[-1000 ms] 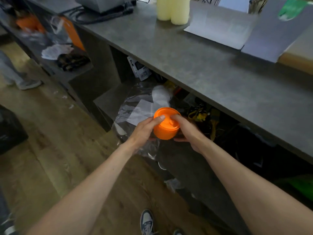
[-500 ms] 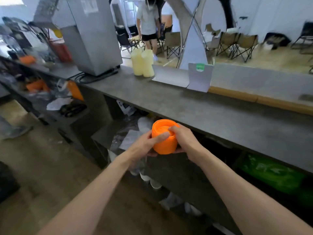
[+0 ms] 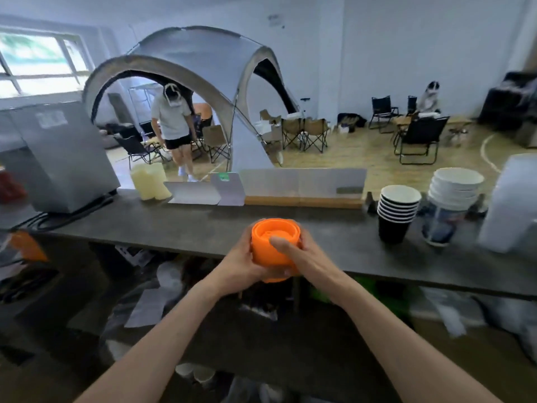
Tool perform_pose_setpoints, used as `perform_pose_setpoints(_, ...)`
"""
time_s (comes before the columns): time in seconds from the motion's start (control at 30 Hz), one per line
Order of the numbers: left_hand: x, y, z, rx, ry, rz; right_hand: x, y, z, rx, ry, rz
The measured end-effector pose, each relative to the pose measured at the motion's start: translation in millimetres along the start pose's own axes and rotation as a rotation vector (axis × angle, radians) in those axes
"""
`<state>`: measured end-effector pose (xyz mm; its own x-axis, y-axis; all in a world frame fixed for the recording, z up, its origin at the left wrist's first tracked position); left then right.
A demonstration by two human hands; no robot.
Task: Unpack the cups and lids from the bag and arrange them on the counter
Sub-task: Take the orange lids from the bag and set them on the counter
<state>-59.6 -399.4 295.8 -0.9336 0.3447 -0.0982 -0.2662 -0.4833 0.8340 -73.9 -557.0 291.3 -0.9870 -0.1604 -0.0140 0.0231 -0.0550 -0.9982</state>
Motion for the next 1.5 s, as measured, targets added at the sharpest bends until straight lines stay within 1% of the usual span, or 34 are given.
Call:
perform_pose_setpoints(0.1,-25,23,-54,0.023,-0.04,-0.009,28,12,66,0.04,0.061,-0.001)
perform_pose_setpoints(0.23,-64,72,-152,0.072,-0.145,-0.049,66,23,177,0.155,0.201,-0.001)
perform_pose_setpoints(0.33,-86,101,-212,0.105,-0.141,-0.079,82,28,245,0.206,0.251,-0.012)
perform_pose_setpoints(0.47,-112,124,-266,0.111,-0.128,-0.087,88,34,304,0.213,0.312,-0.024)
perform_pose_setpoints(0.57,-124,126,-289,0.08,-0.104,-0.072,83,48,325,0.189,0.342,-0.043)
perform_pose_setpoints(0.77,-134,115,-302,-0.028,-0.072,-0.026,71,78,326,0.121,0.346,-0.042)
perform_pose_setpoints(0.9,-131,116,-300,-0.056,-0.106,-0.007,69,80,329,0.151,0.326,-0.061)
perform_pose_setpoints(0.97,-126,111,-296,-0.066,-0.101,0.005,77,75,330,0.229,0.383,-0.061)
perform_pose_setpoints(1.0,-123,107,-293,-0.078,-0.093,0.019,84,72,331,0.303,0.458,-0.05)
perform_pose_setpoints(1.03,-120,102,-288,-0.09,-0.08,0.033,93,68,331,0.372,0.548,-0.007)
perform_pose_setpoints(1.07,-117,97,-283,-0.101,-0.061,0.043,101,64,329,0.425,0.639,0.084)
perform_pose_setpoints(1.13,-111,88,-267,-0.11,-0.011,0.045,115,54,316,0.472,0.759,0.355)
perform_pose_setpoints(1.17,-107,83,-257,-0.108,0.019,0.042,119,47,305,0.474,0.774,0.474)
perform_pose_setpoints(1.23,-98,74,-234,-0.09,0.072,0.032,113,36,275,0.475,0.719,0.597)
perform_pose_setpoints(1.27,-92,69,-220,-0.079,0.09,0.024,105,33,257,0.495,0.656,0.61)
perform_pose_setpoints(1.37,-66,47,-171,-0.041,0.106,0.019,74,30,190,0.581,0.445,0.557)
perform_pose_setpoints(1.5,-17,-6,-87,-0.058,0.172,0.076,35,37,85,0.639,0.244,0.521)
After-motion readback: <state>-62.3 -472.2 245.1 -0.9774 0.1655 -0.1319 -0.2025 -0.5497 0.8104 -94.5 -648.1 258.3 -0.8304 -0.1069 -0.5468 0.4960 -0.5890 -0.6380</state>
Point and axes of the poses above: each hand's wrist, its own x-axis away from the middle knuckle, its own z-axis out of the back of the hand, y = z × x, the point moved 3 cm from there along -x, towards the middle knuckle, and after that the axes turned 4 degrees about -x, right-handed, at the moved point
